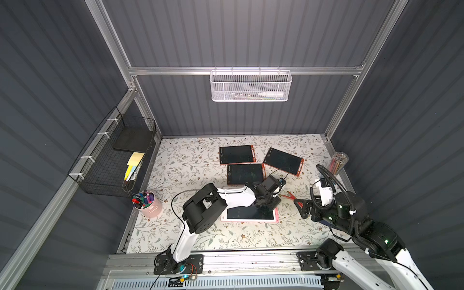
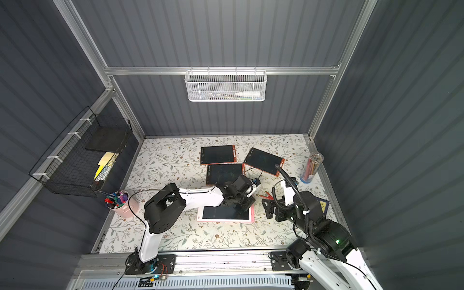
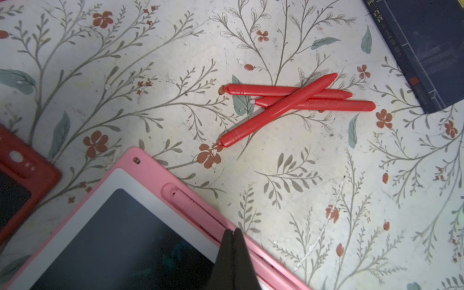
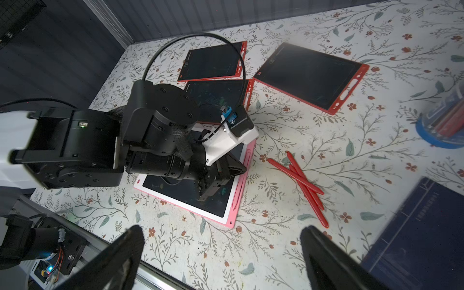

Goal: Place the stylus back onto the writing tablet
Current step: Adjust the stylus on the writing tablet.

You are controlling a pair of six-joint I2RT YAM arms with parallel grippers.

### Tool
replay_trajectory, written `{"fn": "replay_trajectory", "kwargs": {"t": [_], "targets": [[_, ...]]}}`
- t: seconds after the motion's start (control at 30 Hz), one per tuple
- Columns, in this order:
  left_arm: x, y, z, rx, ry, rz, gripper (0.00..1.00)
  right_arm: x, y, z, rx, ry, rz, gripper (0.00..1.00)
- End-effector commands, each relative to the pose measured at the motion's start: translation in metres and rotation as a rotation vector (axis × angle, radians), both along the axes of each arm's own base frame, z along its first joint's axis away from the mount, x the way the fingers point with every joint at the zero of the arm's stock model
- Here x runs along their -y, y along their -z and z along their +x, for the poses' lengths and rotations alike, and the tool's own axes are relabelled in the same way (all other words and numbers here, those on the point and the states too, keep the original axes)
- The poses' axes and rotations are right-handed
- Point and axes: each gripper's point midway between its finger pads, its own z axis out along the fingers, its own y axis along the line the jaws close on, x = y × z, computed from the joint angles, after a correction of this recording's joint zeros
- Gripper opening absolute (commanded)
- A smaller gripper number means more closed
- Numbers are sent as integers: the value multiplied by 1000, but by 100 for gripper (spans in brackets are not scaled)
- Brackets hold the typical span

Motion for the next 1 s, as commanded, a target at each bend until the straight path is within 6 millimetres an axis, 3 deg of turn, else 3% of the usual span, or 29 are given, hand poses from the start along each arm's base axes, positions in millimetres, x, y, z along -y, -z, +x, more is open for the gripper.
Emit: {"fn": "replay_trajectory", "kwargs": {"t": [0.0, 0.97], "targets": [[-4, 15, 0, -1, 15, 26, 0, 1, 4, -1, -7, 2, -7, 99], [-10, 33, 4, 1, -11, 68, 0, 2, 3, -1, -4, 5, -6, 99]]}}
